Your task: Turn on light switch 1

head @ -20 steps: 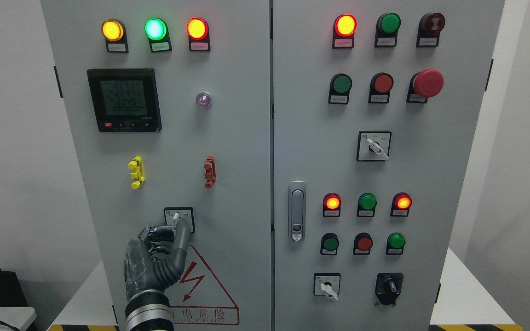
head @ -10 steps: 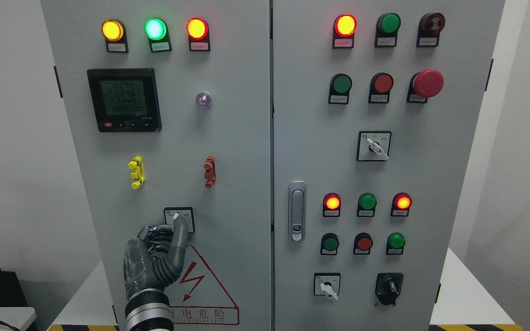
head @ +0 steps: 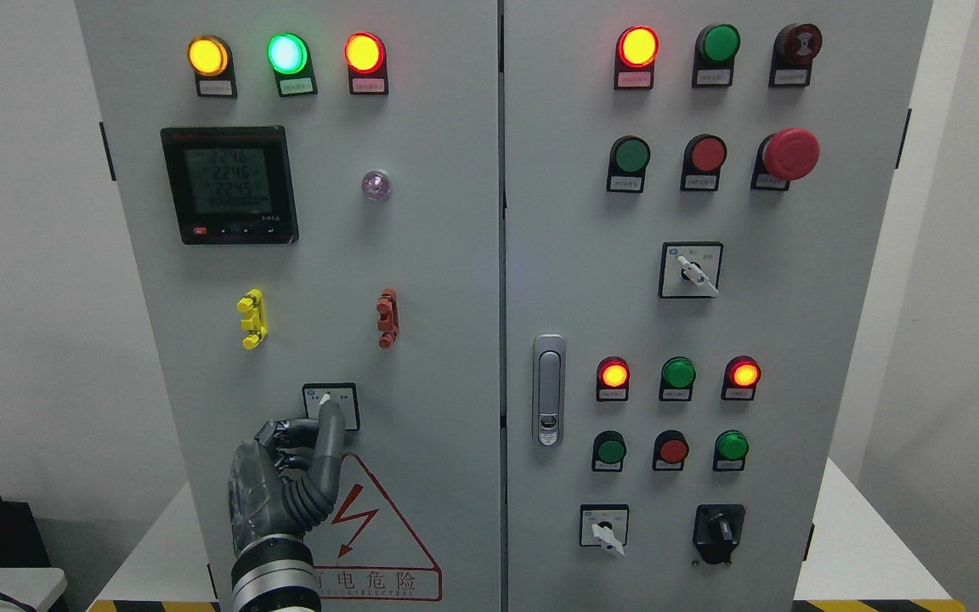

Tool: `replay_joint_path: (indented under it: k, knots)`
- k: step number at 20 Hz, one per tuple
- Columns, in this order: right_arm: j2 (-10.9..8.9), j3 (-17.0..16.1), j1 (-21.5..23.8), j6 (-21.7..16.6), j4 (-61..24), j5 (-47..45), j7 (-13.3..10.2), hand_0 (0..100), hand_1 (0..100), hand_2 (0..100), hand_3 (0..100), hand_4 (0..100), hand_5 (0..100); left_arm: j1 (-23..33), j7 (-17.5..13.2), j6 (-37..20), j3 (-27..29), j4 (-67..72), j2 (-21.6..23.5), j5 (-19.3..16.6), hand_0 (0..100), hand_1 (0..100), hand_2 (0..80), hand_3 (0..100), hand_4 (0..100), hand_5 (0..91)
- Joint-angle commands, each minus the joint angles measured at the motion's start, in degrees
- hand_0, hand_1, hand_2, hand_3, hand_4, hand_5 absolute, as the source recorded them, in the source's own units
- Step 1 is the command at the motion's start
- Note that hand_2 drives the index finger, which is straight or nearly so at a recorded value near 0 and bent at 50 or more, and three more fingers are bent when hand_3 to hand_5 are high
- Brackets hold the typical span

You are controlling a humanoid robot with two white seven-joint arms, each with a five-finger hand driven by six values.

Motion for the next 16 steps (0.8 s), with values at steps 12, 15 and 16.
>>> replay_joint_path:
  k: [12,15,16]
  knots:
    - [0.0,0.0,0.0,0.0,0.0,-1.1,0.0,12,39,0,0,0,0,-0.6,-0.2,0.8,-0.3,0.0,0.0,-0.1,31,42,50.0,64,74,79.2]
    - [0.0,0.0,0.0,0.0,0.0,-1.0,0.0,12,39,0,0,0,0,-0.6,-0.1,0.8,-0.3,0.0,0.0,-0.1,31,40,50.0,64,74,79.2]
    - [0.0,0.0,0.0,0.0,0.0,-1.0,0.0,12,39,0,0,0,0,-0.7,-0.1,0.8,-0.3,0.0,0.0,-0.1,31,40,50.0,64,74,79.2]
